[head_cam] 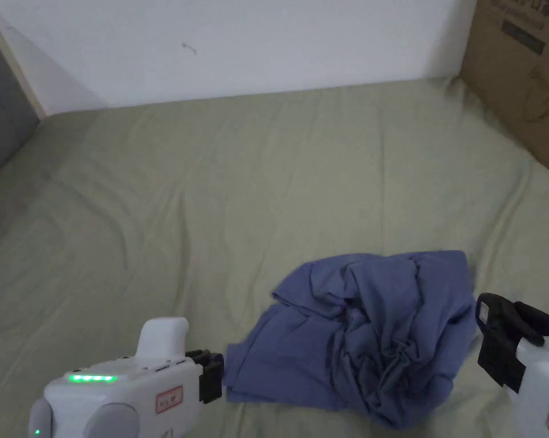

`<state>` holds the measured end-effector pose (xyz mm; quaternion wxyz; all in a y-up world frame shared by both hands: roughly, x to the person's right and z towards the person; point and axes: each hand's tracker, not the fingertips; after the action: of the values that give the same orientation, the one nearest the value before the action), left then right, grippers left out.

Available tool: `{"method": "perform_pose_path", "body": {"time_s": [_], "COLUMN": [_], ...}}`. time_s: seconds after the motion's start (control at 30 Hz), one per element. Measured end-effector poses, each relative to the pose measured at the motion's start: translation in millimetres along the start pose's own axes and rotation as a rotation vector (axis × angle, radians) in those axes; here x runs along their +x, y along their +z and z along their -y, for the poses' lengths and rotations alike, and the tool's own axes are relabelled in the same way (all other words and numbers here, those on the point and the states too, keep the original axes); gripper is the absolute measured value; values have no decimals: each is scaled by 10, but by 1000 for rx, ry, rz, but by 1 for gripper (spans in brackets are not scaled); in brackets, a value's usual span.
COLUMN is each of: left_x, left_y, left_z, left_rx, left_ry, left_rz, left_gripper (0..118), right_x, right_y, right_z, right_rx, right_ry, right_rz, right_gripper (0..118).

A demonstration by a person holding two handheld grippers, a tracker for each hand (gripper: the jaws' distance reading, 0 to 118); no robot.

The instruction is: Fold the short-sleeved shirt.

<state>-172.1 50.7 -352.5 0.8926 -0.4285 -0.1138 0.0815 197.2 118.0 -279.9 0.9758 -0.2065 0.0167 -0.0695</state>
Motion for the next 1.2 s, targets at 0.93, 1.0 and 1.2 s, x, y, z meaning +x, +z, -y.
{"method": "perform_pose_path", "body": {"time_s": [0.93,1.0,1.2], "left_x": [593,534,567], "left_y": [-1434,-1389,-1143], "left_z": [-468,-489,-543], "left_rx": [-93,-94,-45], "left_ry": [-314,-296,-317], "left_rz": [-73,-52,-42], "left_gripper": [3,3,2], "right_x": [-4,-26,-152], "right_y": [-759,-921,-1696], "right_z": [-250,-451,-1038], "right_rx": [-164,-196,-361], "right_ry": [118,129,237], "right_rz": [-106,-191,-389], "right_gripper": [0,0,3]}}
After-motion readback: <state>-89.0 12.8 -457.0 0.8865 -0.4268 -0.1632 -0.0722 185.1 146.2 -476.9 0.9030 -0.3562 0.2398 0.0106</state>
